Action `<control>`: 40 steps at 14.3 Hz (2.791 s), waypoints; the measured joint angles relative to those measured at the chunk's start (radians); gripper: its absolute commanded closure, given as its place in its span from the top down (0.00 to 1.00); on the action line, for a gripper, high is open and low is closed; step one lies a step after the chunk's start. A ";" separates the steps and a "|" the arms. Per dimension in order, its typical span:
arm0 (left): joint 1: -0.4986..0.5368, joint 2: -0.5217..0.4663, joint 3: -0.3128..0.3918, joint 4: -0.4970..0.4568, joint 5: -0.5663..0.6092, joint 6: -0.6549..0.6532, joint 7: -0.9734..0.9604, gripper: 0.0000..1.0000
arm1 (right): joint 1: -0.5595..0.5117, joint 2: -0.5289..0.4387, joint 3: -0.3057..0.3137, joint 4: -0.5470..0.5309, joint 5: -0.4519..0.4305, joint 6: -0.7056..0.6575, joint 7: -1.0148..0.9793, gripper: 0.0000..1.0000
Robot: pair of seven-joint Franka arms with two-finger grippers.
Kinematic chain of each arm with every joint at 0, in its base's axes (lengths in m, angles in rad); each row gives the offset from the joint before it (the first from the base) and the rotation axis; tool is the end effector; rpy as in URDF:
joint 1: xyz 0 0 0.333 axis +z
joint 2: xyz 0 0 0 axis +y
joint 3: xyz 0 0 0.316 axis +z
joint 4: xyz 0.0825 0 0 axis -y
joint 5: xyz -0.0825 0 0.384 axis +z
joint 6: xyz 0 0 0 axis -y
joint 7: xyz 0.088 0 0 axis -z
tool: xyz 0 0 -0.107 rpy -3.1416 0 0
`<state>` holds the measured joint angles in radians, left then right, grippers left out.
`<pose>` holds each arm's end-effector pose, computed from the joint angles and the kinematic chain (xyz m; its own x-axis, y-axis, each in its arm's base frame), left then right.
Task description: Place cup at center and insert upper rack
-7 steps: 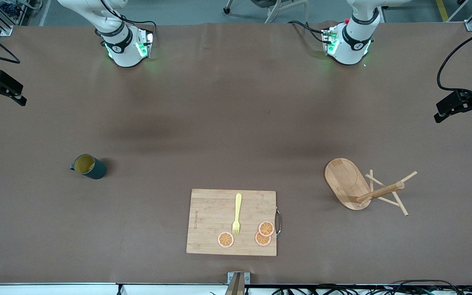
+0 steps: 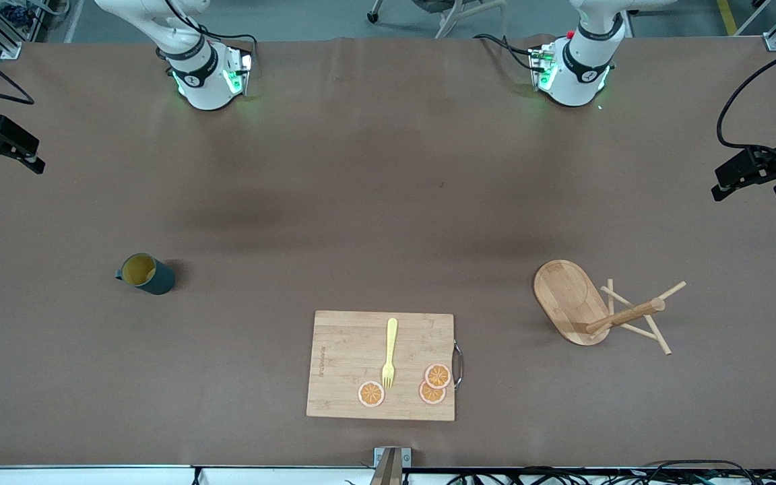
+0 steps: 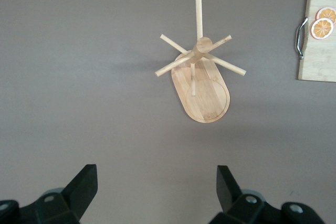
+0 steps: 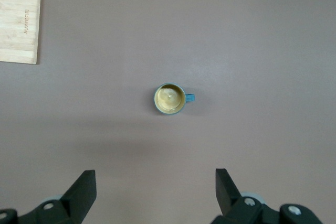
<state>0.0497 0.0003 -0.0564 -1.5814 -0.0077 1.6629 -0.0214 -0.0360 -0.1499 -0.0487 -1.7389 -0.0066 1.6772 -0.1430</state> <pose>0.5638 -0.0045 0.6278 0.9966 0.0154 0.0809 0.0147 -0.9998 0.0095 0.5149 -0.0463 0.6343 0.9944 0.0592 0.0871 0.0584 -0.9982 0.0119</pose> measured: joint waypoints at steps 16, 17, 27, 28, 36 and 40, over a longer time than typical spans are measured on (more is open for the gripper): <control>-0.001 0.000 -0.002 0.001 -0.002 0.000 0.000 1.00 | 0.001 0.346 0.007 0.056 0.050 0.033 -0.001 1.00; -0.001 0.000 -0.002 0.001 -0.003 0.000 0.000 1.00 | 0.000 0.389 0.006 0.060 0.066 0.034 -0.001 1.00; -0.001 0.000 -0.002 0.002 -0.003 0.000 0.000 1.00 | 0.005 0.633 0.012 -0.006 0.081 0.248 -0.001 1.00; -0.001 0.000 -0.002 0.002 -0.003 0.000 0.000 1.00 | 0.010 0.637 0.014 -0.009 0.081 0.249 -0.001 1.00; 0.000 0.000 -0.002 0.002 -0.003 0.000 0.000 1.00 | 0.031 0.711 0.017 -0.014 0.082 0.337 -0.002 0.03; -0.001 0.000 -0.002 0.004 -0.003 0.000 0.000 1.00 | 0.037 0.712 0.017 -0.011 0.082 0.315 -0.002 0.00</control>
<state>0.0487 -0.0001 -0.0586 -1.5777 -0.0105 1.6628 -0.0214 0.0009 0.5618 -0.0315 -1.7497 0.0750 1.9922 -0.1446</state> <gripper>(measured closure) 0.000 0.639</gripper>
